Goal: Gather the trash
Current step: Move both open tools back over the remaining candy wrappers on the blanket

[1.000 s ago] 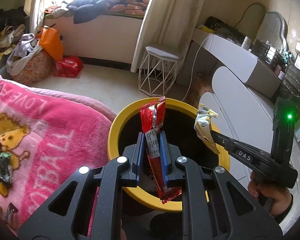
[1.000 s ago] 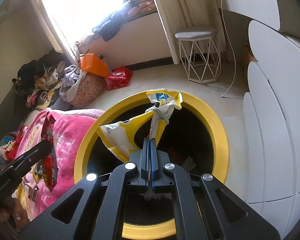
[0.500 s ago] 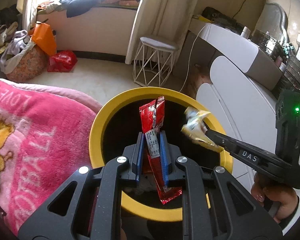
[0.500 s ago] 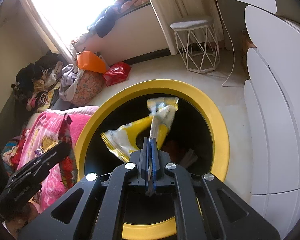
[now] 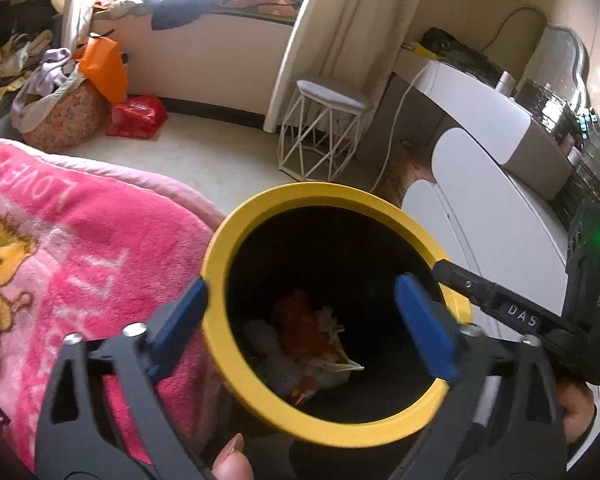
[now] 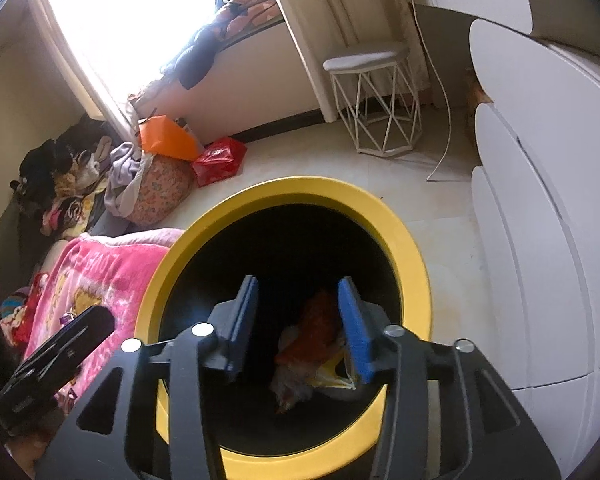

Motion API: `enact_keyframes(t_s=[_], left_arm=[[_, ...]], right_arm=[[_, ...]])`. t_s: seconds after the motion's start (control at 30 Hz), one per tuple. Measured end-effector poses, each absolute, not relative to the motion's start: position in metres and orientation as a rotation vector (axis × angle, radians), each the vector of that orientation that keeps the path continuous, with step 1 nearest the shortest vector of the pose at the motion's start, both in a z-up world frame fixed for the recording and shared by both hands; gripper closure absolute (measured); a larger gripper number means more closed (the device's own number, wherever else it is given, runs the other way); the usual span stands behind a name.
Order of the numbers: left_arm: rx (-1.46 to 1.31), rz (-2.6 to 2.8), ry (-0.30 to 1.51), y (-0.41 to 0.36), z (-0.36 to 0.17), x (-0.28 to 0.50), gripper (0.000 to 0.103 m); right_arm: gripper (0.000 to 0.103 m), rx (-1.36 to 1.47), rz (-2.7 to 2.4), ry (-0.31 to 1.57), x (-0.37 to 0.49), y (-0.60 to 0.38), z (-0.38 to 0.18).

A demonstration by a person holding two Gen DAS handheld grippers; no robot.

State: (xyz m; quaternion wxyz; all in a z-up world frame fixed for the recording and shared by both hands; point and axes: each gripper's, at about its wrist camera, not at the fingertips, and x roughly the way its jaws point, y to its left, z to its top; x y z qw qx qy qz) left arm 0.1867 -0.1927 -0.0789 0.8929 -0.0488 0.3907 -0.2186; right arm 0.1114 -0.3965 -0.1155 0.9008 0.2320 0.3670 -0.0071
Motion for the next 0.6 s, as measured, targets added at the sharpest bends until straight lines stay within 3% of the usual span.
enact_keyframes(t_s=[0.13, 0.6], left_arm=[[-0.104, -0.422, 0.788, -0.180, -0.071, 0.181, 0.011], [-0.146, -0.290, 0.677, -0.118, -0.036, 0.161, 0.011]], right_arm=[[0.048, 0.470, -0.021, 0.739, 0.109, -0.393, -0.111], [0.040, 0.448, 0.076, 0.642, 0.100, -0.354, -0.076]])
